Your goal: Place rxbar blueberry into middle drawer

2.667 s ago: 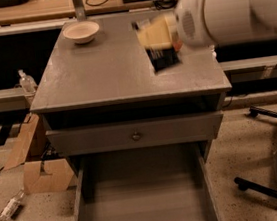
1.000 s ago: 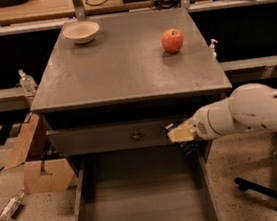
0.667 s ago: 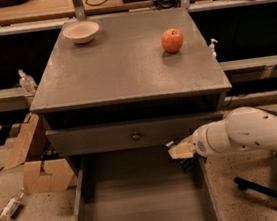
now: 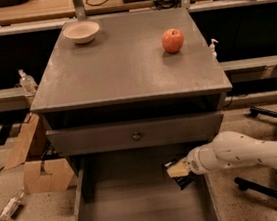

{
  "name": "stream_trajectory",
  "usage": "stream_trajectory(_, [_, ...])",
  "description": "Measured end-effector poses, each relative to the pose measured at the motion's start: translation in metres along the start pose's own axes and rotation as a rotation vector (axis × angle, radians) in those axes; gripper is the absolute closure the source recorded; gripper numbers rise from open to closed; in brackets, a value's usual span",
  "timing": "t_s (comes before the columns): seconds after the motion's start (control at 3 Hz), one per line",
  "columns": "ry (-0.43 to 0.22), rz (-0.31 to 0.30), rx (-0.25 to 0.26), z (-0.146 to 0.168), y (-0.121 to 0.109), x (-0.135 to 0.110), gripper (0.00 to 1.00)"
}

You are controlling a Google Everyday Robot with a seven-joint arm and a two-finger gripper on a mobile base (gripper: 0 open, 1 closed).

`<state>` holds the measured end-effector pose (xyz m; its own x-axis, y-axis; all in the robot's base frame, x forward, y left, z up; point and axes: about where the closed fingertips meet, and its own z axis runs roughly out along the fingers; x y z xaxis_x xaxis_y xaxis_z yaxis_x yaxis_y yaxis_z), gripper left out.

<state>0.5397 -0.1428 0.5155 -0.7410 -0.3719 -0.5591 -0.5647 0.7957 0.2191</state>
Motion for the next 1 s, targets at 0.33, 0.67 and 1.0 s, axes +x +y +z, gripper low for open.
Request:
stream_trajectory(0.33, [0.083,0.028,-0.042,0.036,-0.006,0.022,1.0])
stream_trajectory(0.67, [0.131,0.048,-0.101,0.048,-0.005,0.046,1.0])
stream_trajectory(1.0, [0.142,0.05,-0.113,0.05,-0.003,0.051,0.85])
